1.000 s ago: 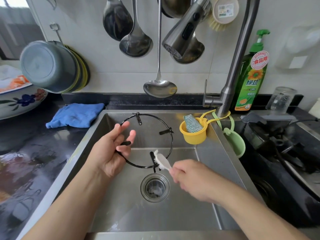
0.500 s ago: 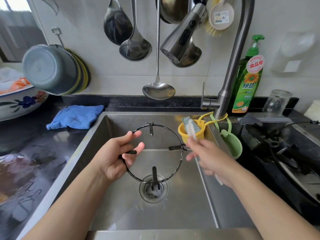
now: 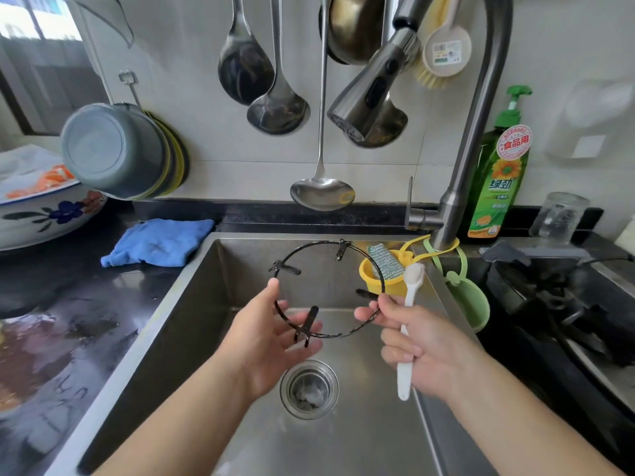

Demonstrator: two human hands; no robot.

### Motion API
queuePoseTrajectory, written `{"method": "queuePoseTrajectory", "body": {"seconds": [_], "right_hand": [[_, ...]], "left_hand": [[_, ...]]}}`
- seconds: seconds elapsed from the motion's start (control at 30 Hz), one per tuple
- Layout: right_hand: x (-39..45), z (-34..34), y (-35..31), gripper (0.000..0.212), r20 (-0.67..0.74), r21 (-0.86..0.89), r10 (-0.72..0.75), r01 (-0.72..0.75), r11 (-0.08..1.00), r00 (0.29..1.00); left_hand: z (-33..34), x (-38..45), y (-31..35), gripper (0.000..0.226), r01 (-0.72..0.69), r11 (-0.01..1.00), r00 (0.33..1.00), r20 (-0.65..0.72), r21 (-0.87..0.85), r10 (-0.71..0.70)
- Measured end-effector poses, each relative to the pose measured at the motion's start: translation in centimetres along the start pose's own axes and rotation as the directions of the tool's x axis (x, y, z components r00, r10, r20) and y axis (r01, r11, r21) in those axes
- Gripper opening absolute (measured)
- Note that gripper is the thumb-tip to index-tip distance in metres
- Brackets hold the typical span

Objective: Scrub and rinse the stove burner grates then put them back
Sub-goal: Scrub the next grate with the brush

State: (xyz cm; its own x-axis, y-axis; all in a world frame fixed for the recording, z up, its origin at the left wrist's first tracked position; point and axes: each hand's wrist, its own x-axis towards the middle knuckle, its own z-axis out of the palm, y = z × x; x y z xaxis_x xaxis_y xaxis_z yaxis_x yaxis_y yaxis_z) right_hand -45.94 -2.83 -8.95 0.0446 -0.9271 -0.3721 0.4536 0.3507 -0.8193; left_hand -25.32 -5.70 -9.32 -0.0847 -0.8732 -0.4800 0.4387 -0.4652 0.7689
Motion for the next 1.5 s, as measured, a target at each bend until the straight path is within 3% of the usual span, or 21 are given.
{"method": "queuePoseTrajectory", "body": {"seconds": [0.1, 0.2, 0.3, 0.37, 0.43, 0.5, 0.57, 0.67, 0.83, 0.97, 1.13, 1.3, 1.5], "right_hand": [[0.0, 1.0, 0.7, 0.016, 0.007, 0.016, -0.058, 0.058, 0.998, 0.998], [-0.2, 2.2, 1.5, 0.014, 0.031, -0.086, -0.084, 0.086, 0.993, 0.996], [-0.6, 3.2, 2.3, 0.019, 0.041, -0.37, -0.076, 0.086, 0.925, 0.996], [-1.2, 3.9, 2.3, 0.03, 0.016, -0.657, -0.125, 0.104, 0.747, 0.992], [-1.7, 3.7, 1.8, 0.047, -0.009, -0.882, -0.273, 0.12, 0.455, 0.962], [-2.1, 3.3, 1.2, 0.05, 0.024, -0.964, -0.404, 0.128, 0.232, 0.915], [-2.6, 3.2, 1.2, 0.043, 0.066, -0.993, -0.414, 0.102, 0.066, 0.908], [-2.7, 3.8, 2.5, 0.039, 0.087, -0.996, -0.336, 0.07, -0.064, 0.938], [-1.3, 5.6, 2.2, 0.045, 0.081, -0.992, -0.423, 0.033, -0.119, 0.903], [-1.9, 4.1, 2.6, 0.047, 0.044, -0.99, -0.385, -0.012, -0.144, 0.922], [-1.2, 5.1, 2.5, 0.047, 0.09, -0.99, -0.428, 0.035, -0.133, 0.899], [-1.8, 4.2, 3.1, 0.047, 0.076, -0.991, -0.382, 0.028, -0.131, 0.921], [-0.9, 4.7, 2.6, 0.047, 0.097, -0.992, -0.406, 0.055, -0.115, 0.909]], "left_hand": [[1.9, -1.6, -1.3, 0.049, -0.043, 0.989, 0.99, 0.128, -0.141, 0.061], [2.3, -1.4, -1.7, 0.043, -0.221, 0.937, 0.974, -0.016, -0.272, 0.225], [1.6, -0.5, -1.0, 0.045, -0.323, 0.908, 0.945, -0.135, -0.268, 0.297], [1.0, 0.1, -0.1, 0.046, -0.378, 0.911, 0.919, -0.185, -0.163, 0.348], [0.7, 0.7, 1.0, 0.047, -0.434, 0.897, 0.885, -0.22, -0.08, 0.409], [0.0, 1.0, 1.6, 0.047, -0.458, 0.887, 0.866, -0.254, -0.055, 0.431], [-0.5, 1.3, 1.9, 0.046, -0.454, 0.888, 0.865, -0.27, -0.067, 0.422], [-0.6, 1.5, 1.5, 0.046, -0.434, 0.898, 0.878, -0.254, -0.069, 0.405], [0.4, 1.5, -0.1, 0.05, -0.425, 0.905, 0.881, -0.217, 0.027, 0.421], [-0.5, 1.6, 0.9, 0.048, -0.416, 0.908, 0.883, -0.261, -0.053, 0.39], [0.5, 1.5, -0.1, 0.049, -0.436, 0.9, 0.872, -0.233, 0.028, 0.43], [-0.8, 1.7, 1.0, 0.047, -0.402, 0.912, 0.892, -0.263, -0.087, 0.368], [0.2, 1.8, 0.0, 0.048, -0.401, 0.916, 0.888, -0.248, -0.011, 0.386]]}}
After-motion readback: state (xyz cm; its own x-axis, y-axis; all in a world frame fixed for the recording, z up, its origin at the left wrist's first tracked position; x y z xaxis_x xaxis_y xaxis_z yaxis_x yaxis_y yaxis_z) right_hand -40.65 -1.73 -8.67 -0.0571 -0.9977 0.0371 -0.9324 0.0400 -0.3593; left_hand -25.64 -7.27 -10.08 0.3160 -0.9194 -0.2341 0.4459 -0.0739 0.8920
